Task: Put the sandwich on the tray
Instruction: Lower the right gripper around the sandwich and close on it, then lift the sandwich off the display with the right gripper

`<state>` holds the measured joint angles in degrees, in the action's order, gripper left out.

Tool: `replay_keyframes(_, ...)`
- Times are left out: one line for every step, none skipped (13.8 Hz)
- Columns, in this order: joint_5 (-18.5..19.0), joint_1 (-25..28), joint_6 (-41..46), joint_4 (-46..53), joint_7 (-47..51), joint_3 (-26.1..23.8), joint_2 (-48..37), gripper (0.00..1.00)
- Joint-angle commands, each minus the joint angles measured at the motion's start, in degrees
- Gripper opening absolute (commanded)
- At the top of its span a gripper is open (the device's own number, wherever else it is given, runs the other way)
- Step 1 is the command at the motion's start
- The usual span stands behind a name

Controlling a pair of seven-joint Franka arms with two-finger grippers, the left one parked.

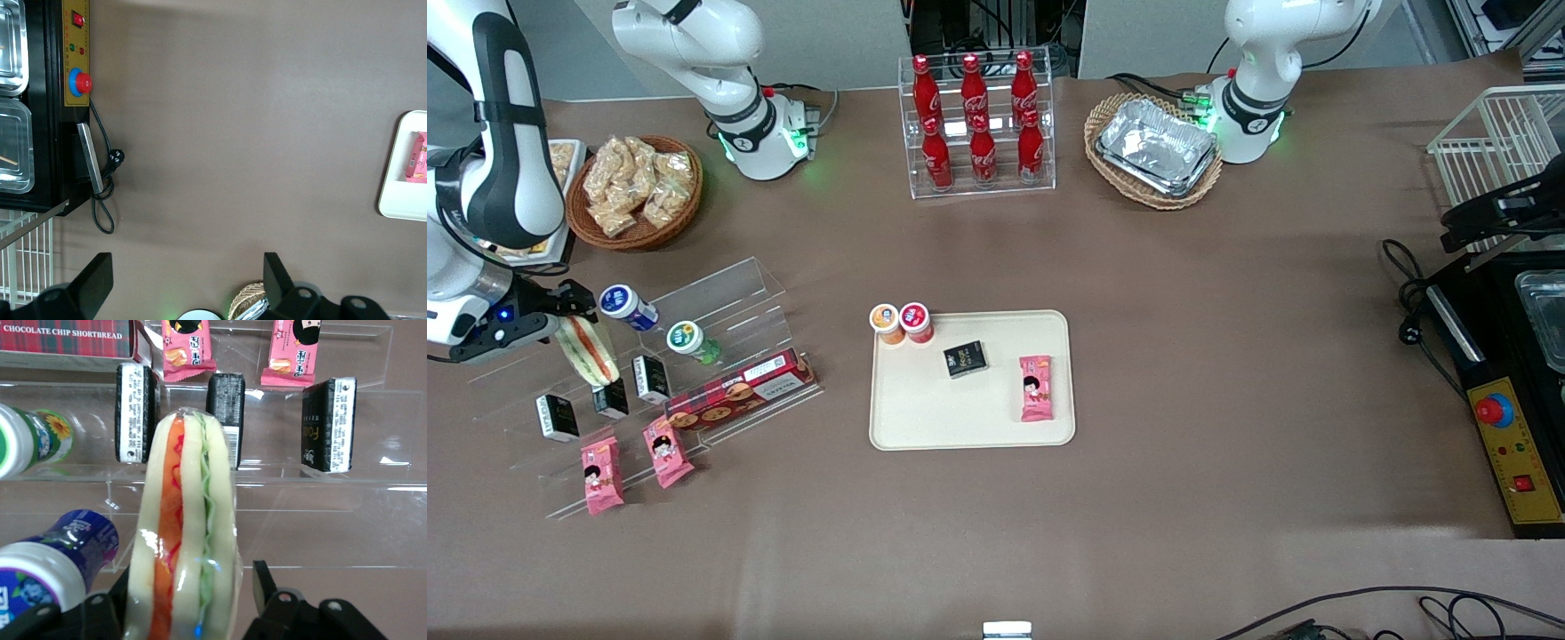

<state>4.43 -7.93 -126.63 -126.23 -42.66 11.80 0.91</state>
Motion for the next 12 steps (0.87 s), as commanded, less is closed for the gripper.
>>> replay_keyframes(-0.6,0.2,-0.9,0.2,-0.4,-0.1,0.2,0.61)
replay_keyframes(-0.6,0.2,-0.9,0.3,-0.4,-0.1,0.2,0.59)
replay_keyframes(-0.6,0.2,-0.8,0.3,-0.4,-0.2,0.2,0.52)
replay_keyframes(-0.6,0.2,-0.7,0.5,-0.4,-0.2,0.2,0.50)
replay_keyframes(-0.6,0.2,-0.5,0.7,-0.8,-0.3,0.2,0.50)
replay_keyframes(-0.6,0.3,-0.5,0.8,-1.5,-0.3,0.2,0.50)
replay_keyframes(-0.6,0.4,-0.4,1.3,-1.8,-0.4,0.2,0.50)
replay_keyframes(-0.6,0.4,0.0,1.8,-2.3,-0.4,0.3,0.50)
replay_keyframes(-0.6,0.6,0.2,2.6,-2.8,-0.4,0.4,0.50)
replay_keyframes(-0.5,1.3,0.2,3.3,-3.5,-0.4,0.5,0.50)
replay_keyframes(-0.4,1.4,0.5,4.3,-4.4,-0.4,0.6,0.50)
replay_keyframes(-0.2,1.5,1.3,5.4,-5.2,-0.4,0.8,0.49)
